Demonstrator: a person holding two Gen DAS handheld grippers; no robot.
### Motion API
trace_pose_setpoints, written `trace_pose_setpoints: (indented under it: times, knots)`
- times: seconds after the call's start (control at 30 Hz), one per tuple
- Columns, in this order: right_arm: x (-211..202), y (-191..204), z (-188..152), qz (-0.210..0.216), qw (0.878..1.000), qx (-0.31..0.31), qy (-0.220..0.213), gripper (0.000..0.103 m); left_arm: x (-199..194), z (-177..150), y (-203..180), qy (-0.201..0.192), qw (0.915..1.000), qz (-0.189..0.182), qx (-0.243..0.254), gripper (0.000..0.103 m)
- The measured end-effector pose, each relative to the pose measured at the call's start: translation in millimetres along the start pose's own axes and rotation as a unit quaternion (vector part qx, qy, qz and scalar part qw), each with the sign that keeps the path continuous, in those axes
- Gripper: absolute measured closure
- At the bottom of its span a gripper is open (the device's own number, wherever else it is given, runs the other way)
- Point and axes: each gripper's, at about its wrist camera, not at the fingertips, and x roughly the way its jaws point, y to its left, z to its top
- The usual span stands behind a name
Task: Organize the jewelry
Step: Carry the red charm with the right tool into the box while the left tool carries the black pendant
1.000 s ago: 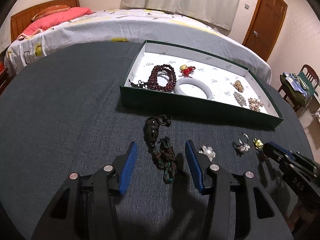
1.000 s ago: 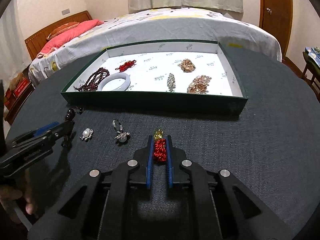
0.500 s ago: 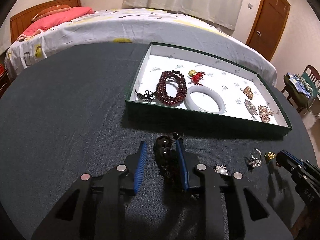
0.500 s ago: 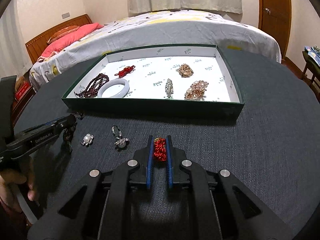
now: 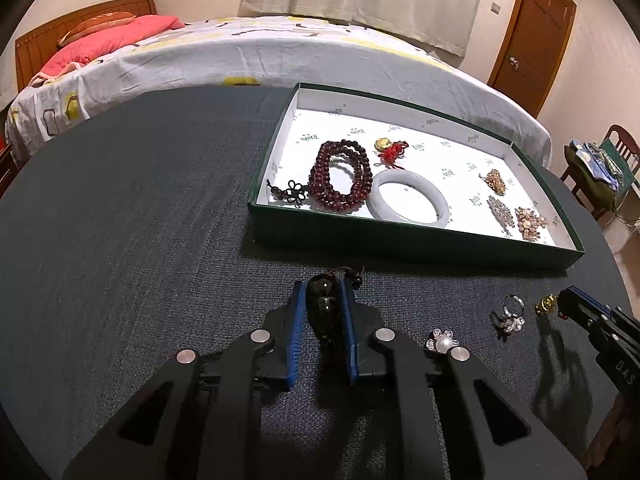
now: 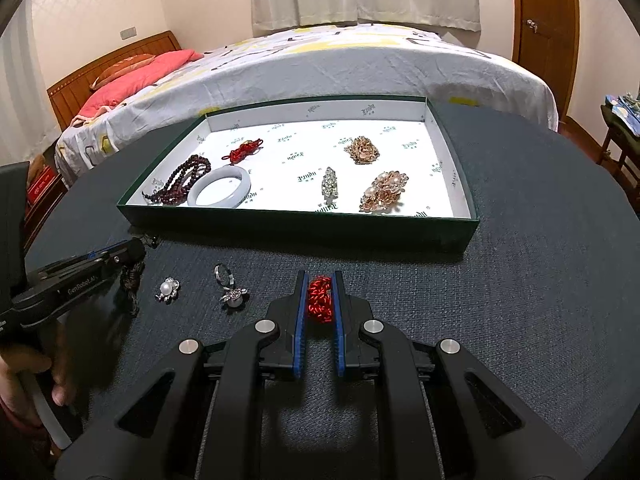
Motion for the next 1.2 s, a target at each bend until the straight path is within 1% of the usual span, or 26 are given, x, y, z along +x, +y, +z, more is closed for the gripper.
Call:
trace_pose_setpoints:
  times: [0.2,0.3,0.4,0.57,0.67,0.83,1.0,1.2]
  knots:
    - [0,0,0,0.000,1.000,0.000,-0.001,0.091,-1,0,2,-0.002,1.0000,-0.005,-0.003,0.085]
    - [-2,0,0,0.001,1.000,0.000,-0.006,0.091,-4,0,1,-0.010,0.9999,-0.004,-0.001,0.085]
    - [-7,1,3,0.003,1.000,0.000,-0.019,0.091,-10,-1,-3,-0.023,0.9997,-0.004,0.009,0.085]
    - [-20,3,12,0.005,0.999,-0.003,-0.043,0.091,-26,5,-11,-0.041,0.9989,-0.021,0.009,0.085]
    - [-29,3,20,0.008,0.998,-0.004,-0.059,0.091,-42,15,-18,-0.063,0.9973,-0.034,0.013,0.085]
    - [-40,2,39,0.008,0.996,-0.008,-0.088,0.091,-59,36,-31,-0.095,0.9937,-0.055,0.024,0.085]
    - [-43,-2,64,0.005,0.993,-0.009,-0.115,0.091,-60,60,-48,-0.118,0.9895,-0.075,0.037,0.085]
    - [-42,-5,99,-0.003,0.988,-0.020,-0.155,0.091,-52,92,-68,-0.149,0.9834,-0.090,0.052,0.085]
